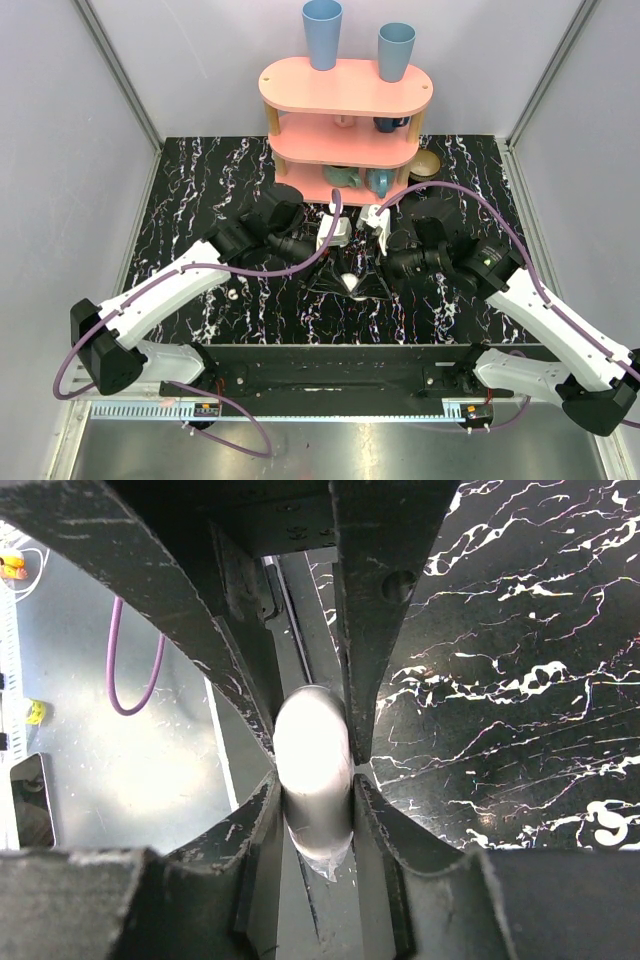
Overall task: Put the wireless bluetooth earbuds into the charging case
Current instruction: Pass from the left arm to the right, then pass from the right arm to the left
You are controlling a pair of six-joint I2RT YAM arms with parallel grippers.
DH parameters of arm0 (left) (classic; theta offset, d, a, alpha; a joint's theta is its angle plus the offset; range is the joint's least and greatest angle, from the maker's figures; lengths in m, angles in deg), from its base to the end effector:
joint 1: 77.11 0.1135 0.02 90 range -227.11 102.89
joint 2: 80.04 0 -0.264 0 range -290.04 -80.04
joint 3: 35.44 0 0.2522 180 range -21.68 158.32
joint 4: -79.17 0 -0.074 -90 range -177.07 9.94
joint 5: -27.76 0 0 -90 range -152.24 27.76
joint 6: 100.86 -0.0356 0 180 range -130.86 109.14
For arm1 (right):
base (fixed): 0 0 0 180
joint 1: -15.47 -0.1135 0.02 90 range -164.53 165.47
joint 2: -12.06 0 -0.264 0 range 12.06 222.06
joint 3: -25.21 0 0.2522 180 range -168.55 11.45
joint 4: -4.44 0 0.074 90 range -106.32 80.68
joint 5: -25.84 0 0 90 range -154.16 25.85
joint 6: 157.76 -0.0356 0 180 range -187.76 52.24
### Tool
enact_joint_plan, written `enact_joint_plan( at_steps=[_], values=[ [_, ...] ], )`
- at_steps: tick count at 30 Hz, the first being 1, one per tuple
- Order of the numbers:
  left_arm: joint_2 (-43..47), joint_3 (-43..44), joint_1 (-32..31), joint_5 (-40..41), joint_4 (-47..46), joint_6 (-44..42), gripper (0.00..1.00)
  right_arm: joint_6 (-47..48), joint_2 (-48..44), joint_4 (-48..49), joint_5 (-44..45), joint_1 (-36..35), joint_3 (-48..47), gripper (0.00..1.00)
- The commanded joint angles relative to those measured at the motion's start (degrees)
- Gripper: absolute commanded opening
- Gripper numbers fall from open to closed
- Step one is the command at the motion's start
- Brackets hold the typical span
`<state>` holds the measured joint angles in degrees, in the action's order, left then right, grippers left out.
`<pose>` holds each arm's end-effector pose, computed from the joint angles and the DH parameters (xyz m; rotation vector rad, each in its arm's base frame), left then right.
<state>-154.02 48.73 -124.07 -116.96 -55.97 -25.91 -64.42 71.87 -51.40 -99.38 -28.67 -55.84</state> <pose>0.1652 -0.2195 0.3581 1.5732 1.5095 -1.3501 0.1344 0.1590 0.3745 -1.2302 1.8798 1.0648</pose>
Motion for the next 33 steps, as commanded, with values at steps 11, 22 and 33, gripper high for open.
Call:
enact_joint_plan(
  at_steps=[11,22,33],
  values=[
    [3.8,-1.1,-0.1,6.6,-8.0,3.6,0.62,-3.0,-1.5,4.9,0.3,0.0,0.0,0.02],
    [14.4,-10.0,3.8,22.9,-21.1,11.6,0.99,-6.3,-2.2,7.8,5.7,0.1,1.7,0.00],
    [30.1,-34.3,10.0,35.8,-59.1,36.6,0.99,-21.4,-9.7,34.5,17.6,0.1,11.7,0.00]
  ],
)
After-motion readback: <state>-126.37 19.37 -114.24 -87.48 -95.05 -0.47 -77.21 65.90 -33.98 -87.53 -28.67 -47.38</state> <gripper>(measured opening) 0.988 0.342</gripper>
